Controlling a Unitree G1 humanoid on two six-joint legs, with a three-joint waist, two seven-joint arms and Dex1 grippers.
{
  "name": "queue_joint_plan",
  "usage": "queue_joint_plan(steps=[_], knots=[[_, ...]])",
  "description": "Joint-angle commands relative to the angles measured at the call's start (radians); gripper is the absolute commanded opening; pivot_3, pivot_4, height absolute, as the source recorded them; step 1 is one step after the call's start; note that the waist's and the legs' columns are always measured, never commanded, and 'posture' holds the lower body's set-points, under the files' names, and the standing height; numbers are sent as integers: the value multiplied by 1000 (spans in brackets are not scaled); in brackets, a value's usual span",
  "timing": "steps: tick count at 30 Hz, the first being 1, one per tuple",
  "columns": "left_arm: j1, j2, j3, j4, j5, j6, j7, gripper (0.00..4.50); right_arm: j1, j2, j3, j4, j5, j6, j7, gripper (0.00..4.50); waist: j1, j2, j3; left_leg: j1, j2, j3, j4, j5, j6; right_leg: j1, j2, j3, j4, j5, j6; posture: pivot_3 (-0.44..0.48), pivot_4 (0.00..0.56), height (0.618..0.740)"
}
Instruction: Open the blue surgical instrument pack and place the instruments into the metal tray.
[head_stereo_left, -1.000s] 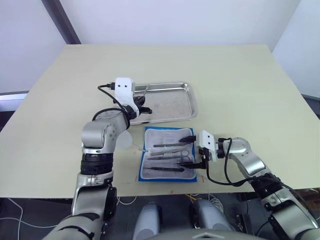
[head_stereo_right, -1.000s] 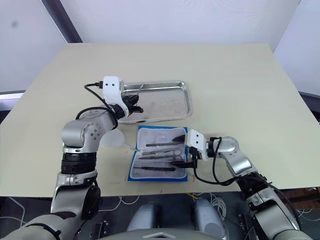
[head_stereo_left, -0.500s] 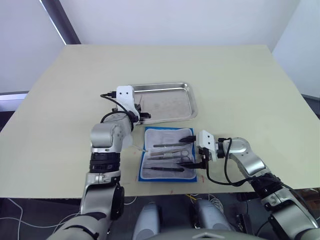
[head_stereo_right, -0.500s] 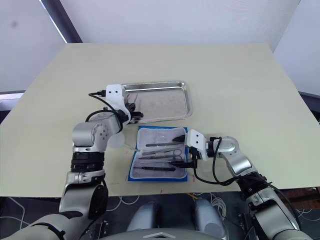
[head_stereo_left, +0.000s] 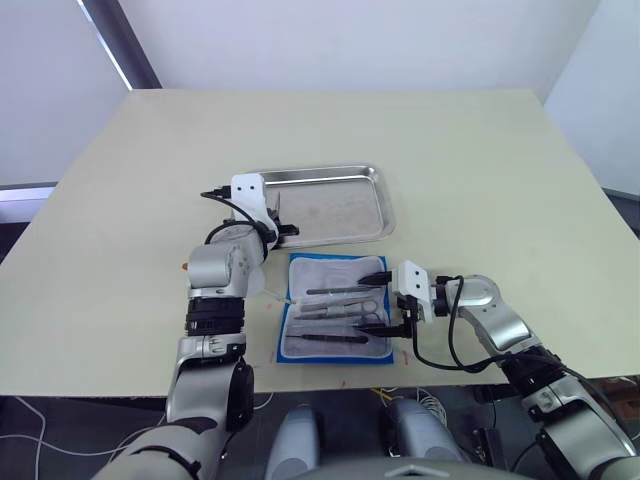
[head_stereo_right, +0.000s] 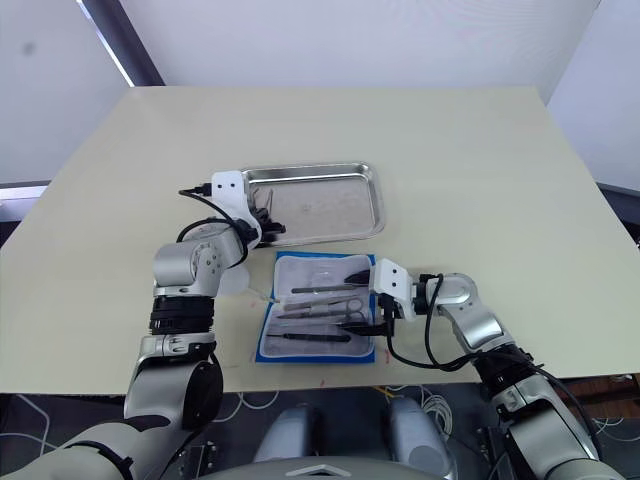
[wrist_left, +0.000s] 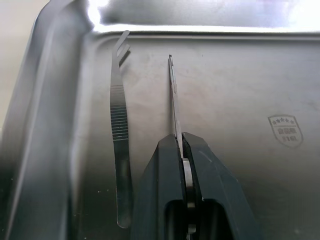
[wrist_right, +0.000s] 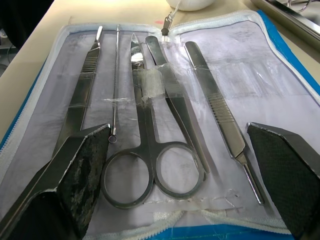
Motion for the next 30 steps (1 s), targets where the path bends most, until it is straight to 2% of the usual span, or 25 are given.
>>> queue_joint_plan(steps=[1, 3, 5, 6, 17, 21, 26, 30], knots=[[-11, 6, -1, -13, 25, -13, 10, 623, 53, -13, 70, 123, -111, 44, -26, 4500, 0, 0, 0, 0, 0, 0, 0, 0, 0, 0, 0, 0, 0, 0, 0, 0, 150, 740], [-12, 5, 1, -13, 28, -14, 9, 1014, 50, -12, 69, 126, -111, 43, -26, 4500, 0, 0, 0, 0, 0, 0, 0, 0, 0, 0, 0, 0, 0, 0, 0, 0, 150, 740], [-13, 1, 6, -12, 30, -11, 10, 1578, 47, -10, 70, 130, -112, 42, -26, 4500, 0, 0, 0, 0, 0, 0, 0, 0, 0, 0, 0, 0, 0, 0, 0, 0, 150, 740], [-14, 0, 7, -12, 32, -10, 10, 2002, 46, -9, 70, 132, -112, 42, -26, 4500, -1, 0, 0, 0, 0, 0, 0, 0, 0, 0, 0, 0, 0, 0, 0, 0, 150, 740], [-24, 11, 1, -60, 43, -33, -3, 2002, 46, -5, 68, 137, -113, 36, -31, 4500, -3, 0, 0, 0, 0, 0, -1, 1, -1, 0, 0, 0, 0, 0, 0, 0, 150, 740], [-24, 24, -17, -92, 42, -81, -44, 2002, 49, -5, 67, 137, -113, 36, -33, 4500, -3, 0, 0, 0, 0, 0, -1, 1, -1, 0, 0, 0, 0, 0, 0, 0, 150, 740], [14, 75, -53, -162, -14, -130, -238, 2002, 50, -3, 63, 137, -109, 37, -36, 4500, -6, 0, 0, 0, 0, 0, -1, 1, -2, 0, 0, 0, 0, 0, 0, 0, 150, 740], [71, 164, -104, -245, -67, -190, -469, 2002, 50, -4, 54, 139, -102, 36, -35, 4500, -10, 0, 0, 1, 0, 0, -3, 1, -3, 0, 0, 0, -1, 0, 0, 0, 150, 740]])
